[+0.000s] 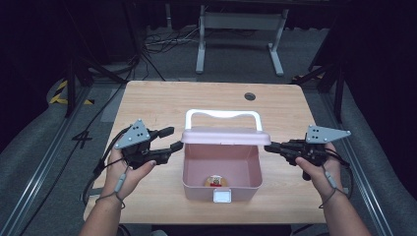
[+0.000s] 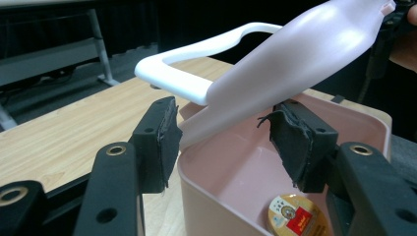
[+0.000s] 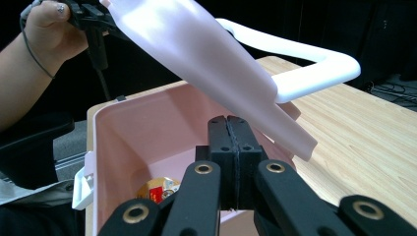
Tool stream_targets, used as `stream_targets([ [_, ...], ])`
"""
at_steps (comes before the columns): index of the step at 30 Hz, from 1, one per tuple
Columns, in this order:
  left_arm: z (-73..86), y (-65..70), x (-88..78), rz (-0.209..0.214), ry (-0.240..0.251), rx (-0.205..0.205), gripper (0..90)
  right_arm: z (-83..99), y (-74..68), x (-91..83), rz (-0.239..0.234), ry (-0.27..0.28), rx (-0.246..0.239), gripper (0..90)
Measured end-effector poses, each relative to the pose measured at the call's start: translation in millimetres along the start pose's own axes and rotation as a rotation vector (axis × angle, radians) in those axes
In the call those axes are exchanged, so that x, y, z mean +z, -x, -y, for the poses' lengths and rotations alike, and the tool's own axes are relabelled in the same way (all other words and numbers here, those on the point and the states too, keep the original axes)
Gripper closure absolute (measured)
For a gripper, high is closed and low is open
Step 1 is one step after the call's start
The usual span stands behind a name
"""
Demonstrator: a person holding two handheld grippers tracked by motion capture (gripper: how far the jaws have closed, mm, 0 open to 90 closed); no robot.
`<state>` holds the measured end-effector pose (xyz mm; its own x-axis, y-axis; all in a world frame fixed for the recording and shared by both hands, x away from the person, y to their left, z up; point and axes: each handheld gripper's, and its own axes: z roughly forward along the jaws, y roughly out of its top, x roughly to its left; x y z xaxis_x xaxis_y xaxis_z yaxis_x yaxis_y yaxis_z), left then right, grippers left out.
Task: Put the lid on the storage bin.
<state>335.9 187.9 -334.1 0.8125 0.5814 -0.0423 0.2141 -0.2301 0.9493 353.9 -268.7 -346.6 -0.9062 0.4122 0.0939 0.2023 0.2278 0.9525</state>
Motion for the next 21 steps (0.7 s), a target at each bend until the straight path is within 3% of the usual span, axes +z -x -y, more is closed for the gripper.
stream_targets([
  [6,3.8,-8.0,-8.9,0.031,-0.008,-0.02,44.9,0.0,-2.7,-2.4,-0.001,0.007,0.0,90.0],
  [9,4.2,-14.4,-13.6,0.016,-0.009,-0.029,45.1,0.5,-4.6,-2.7,-0.001,0.001,-0.003,90.0],
  [12,4.3,-24.2,-17.8,-0.029,-0.001,-0.037,44.6,0.9,-6.1,-2.4,-0.007,-0.001,-0.002,90.0],
  [15,8.4,-34.2,-20.7,-0.037,0.022,-0.08,44.6,1.1,-6.8,-2.5,-0.009,-0.004,-0.003,90.0],
  [21,14.8,-48.3,-22.6,-0.1,0.027,-0.084,42.3,2.0,-10.8,-4.1,-0.013,-0.014,-0.005,90.0],
])
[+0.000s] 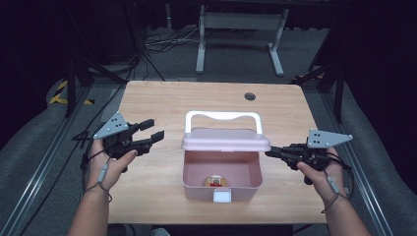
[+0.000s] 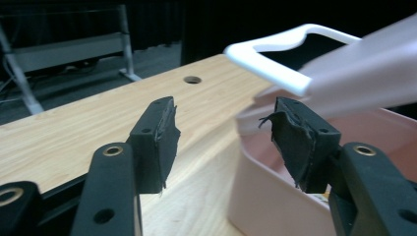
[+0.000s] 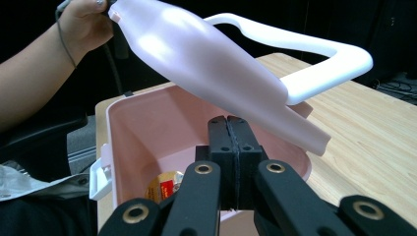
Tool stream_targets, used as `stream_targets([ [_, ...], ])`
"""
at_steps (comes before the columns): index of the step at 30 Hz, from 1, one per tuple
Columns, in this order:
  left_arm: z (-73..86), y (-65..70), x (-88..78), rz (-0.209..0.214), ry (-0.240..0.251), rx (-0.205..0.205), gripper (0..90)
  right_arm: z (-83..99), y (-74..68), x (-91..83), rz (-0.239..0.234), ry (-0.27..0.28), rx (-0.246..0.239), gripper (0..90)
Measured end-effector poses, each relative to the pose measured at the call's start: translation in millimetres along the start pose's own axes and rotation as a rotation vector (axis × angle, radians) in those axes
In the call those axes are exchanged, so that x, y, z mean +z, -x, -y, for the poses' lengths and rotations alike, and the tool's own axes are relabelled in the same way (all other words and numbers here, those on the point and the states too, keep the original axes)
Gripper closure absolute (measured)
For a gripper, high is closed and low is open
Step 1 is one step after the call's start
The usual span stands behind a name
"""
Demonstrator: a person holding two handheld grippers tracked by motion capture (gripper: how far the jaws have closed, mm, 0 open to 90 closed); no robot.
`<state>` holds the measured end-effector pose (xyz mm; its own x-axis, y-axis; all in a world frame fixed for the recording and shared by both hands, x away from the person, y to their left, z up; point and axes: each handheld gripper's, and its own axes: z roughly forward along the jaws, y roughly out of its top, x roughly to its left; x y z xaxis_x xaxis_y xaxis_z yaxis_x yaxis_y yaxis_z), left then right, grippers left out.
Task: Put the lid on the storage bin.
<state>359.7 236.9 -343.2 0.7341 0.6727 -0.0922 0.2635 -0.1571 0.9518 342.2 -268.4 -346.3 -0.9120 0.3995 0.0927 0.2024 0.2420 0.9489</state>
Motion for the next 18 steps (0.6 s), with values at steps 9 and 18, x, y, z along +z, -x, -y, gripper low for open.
stream_targets([
  [9,6.4,-17.6,2.0,-0.072,0.01,-0.014,41.0,2.9,-5.3,-4.5,0.008,-0.032,0.0,89.8],
  [18,16.2,-31.3,11.5,-0.123,-0.014,-0.007,40.0,5.0,-11.1,-3.3,-0.017,-0.087,0.005,89.5],
])
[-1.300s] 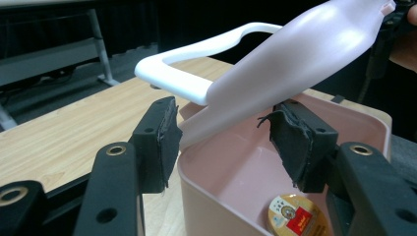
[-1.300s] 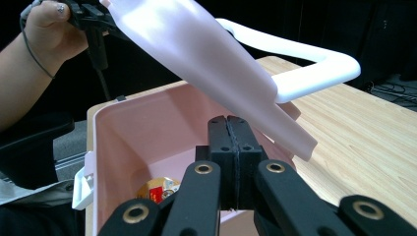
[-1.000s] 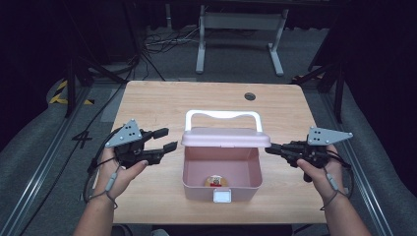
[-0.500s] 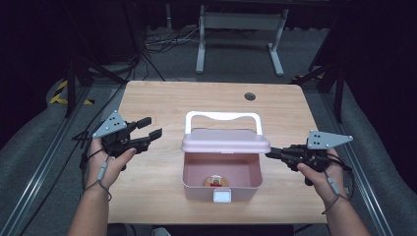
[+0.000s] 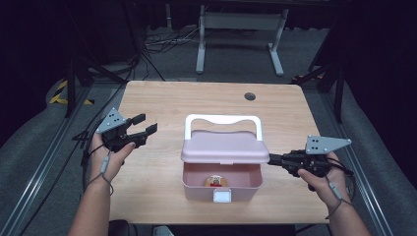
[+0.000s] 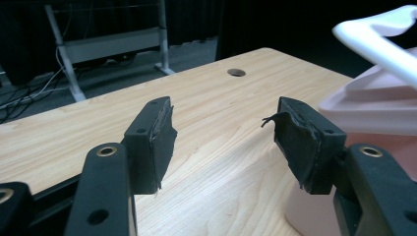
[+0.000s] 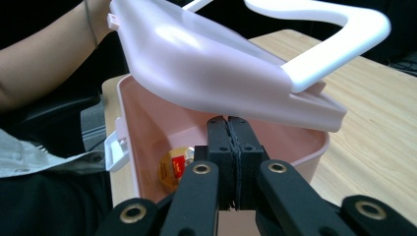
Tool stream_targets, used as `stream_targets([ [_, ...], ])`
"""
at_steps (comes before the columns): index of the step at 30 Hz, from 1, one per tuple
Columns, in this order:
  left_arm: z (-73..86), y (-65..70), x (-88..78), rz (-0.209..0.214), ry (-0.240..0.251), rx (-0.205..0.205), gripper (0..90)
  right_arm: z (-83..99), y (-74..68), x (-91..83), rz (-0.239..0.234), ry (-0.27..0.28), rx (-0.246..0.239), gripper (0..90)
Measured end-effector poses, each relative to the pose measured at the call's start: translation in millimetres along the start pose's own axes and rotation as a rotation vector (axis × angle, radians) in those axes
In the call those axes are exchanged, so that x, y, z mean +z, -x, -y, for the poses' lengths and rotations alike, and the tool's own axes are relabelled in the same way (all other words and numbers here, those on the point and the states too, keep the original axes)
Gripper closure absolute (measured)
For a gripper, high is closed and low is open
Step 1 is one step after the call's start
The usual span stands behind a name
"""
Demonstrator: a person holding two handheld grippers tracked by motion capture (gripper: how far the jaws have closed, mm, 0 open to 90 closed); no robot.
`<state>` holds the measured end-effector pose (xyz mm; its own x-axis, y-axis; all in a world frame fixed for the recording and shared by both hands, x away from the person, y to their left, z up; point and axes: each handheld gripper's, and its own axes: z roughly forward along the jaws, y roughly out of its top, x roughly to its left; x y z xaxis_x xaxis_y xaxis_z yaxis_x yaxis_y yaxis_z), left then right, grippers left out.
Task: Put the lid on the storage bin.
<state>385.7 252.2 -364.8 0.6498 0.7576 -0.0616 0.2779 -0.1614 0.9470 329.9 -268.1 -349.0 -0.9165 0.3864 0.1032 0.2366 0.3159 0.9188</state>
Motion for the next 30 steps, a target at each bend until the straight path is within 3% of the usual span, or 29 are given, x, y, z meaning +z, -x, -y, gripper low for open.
stream_targets([
  [14,11.0,-12.9,2.3,-0.035,-0.006,-0.029,39.4,2.9,-4.7,6.0,-0.045,-0.116,-0.002,87.8],
  [30,16.9,-14.3,5.8,-0.053,-0.035,-0.018,39.2,3.3,-7.9,9.8,-0.069,-0.212,-0.036,88.3],
])
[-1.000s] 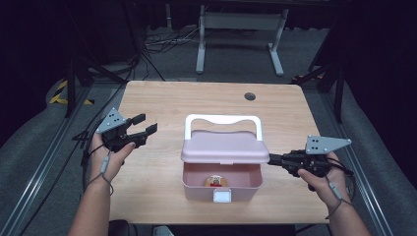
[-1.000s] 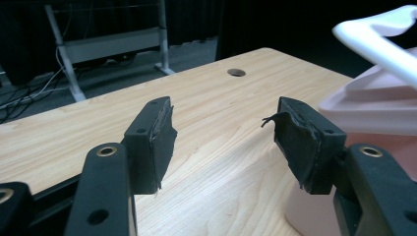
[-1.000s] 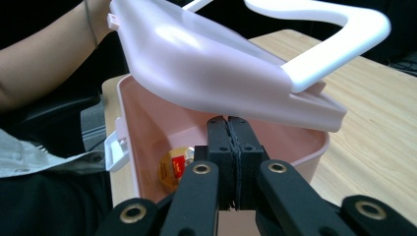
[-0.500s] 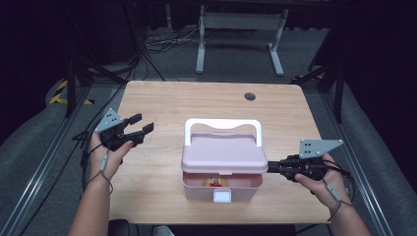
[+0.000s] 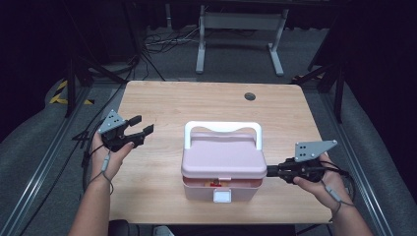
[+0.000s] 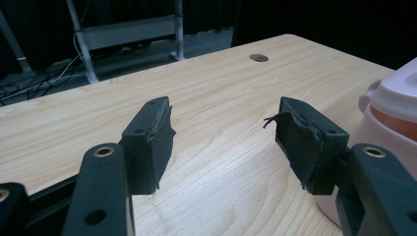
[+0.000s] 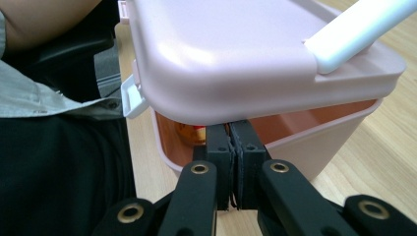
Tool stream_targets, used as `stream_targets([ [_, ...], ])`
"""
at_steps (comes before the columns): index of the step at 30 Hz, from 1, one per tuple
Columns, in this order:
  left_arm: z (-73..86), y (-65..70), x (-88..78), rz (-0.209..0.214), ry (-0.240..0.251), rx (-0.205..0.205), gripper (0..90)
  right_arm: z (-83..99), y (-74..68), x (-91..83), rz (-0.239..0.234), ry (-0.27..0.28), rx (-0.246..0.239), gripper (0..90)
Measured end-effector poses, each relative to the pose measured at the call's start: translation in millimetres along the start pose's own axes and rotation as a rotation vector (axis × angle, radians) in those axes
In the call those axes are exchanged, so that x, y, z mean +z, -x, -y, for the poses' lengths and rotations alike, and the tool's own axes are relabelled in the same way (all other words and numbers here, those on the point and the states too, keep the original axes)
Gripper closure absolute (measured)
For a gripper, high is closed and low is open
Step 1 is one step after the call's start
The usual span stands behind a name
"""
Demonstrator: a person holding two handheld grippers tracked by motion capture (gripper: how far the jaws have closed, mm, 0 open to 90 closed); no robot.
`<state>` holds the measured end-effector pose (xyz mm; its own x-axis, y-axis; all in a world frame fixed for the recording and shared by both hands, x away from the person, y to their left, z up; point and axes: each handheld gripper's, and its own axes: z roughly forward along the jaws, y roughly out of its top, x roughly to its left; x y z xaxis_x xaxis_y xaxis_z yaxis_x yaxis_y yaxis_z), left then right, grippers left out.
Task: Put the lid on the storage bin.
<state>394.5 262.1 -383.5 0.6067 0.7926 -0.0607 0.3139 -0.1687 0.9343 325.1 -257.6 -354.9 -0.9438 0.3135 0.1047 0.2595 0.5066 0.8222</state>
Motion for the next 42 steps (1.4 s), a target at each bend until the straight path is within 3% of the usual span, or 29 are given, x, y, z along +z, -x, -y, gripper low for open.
stream_targets([
  [32,0.8,1.9,0.8,0.012,-0.005,-0.006,39.2,3.0,0.3,2.6,-0.028,-0.154,-0.024,85.0],
  [36,2.0,1.6,-1.4,0.01,-0.006,-0.013,39.2,1.2,0.8,-4.5,-0.031,-0.133,-0.027,83.3],
  [42,3.0,3.8,-5.8,0.004,-0.005,-0.011,39.2,-4.2,2.6,-14.8,-0.009,-0.039,-0.021,78.5],
])
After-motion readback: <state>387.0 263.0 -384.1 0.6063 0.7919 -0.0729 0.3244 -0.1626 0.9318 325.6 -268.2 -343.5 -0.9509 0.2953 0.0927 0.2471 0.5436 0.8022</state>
